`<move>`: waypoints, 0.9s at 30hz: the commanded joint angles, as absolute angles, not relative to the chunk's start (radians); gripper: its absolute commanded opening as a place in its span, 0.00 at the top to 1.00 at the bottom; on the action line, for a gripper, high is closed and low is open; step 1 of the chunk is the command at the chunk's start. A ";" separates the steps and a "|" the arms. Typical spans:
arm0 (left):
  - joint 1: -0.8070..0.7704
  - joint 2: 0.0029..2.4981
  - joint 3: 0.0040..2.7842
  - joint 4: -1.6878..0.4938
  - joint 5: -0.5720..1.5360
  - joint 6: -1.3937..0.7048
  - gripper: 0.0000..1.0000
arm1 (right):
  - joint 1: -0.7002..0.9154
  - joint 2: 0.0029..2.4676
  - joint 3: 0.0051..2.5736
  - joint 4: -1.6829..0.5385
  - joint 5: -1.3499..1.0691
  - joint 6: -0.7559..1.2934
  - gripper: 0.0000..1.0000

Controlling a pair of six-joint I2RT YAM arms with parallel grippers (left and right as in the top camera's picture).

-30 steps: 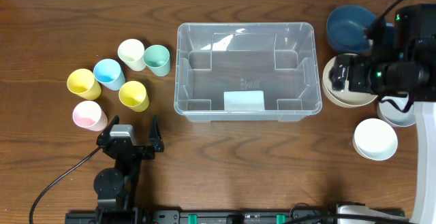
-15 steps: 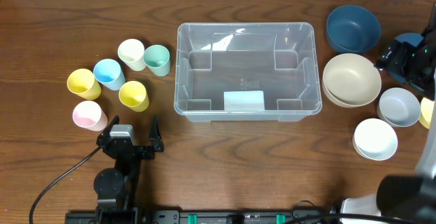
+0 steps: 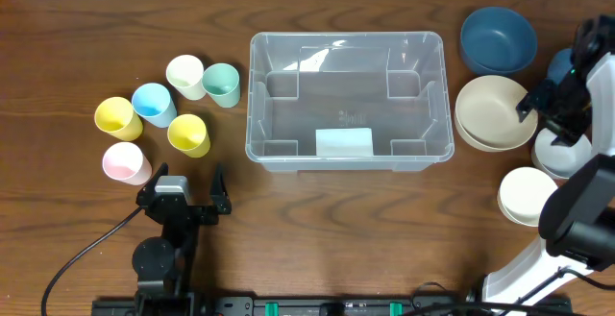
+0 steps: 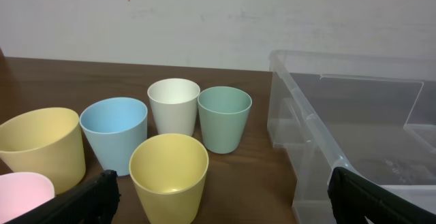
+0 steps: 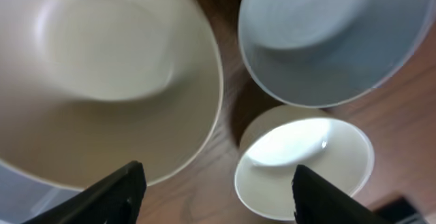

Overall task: Pack container
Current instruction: 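Lower the right gripper and grasp the rim of the cream bowl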

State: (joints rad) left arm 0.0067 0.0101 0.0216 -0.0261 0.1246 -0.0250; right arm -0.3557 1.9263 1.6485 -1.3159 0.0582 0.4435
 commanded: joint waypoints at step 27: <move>0.012 0.004 0.004 -0.060 0.139 -0.019 0.02 | -0.359 1.932 1.345 -1.005 -0.022 0.403 0.72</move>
State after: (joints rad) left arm 0.0067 0.0101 0.0216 -0.0261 0.1246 -0.0250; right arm -0.3561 1.9266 1.3525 -1.0122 -0.0193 0.4053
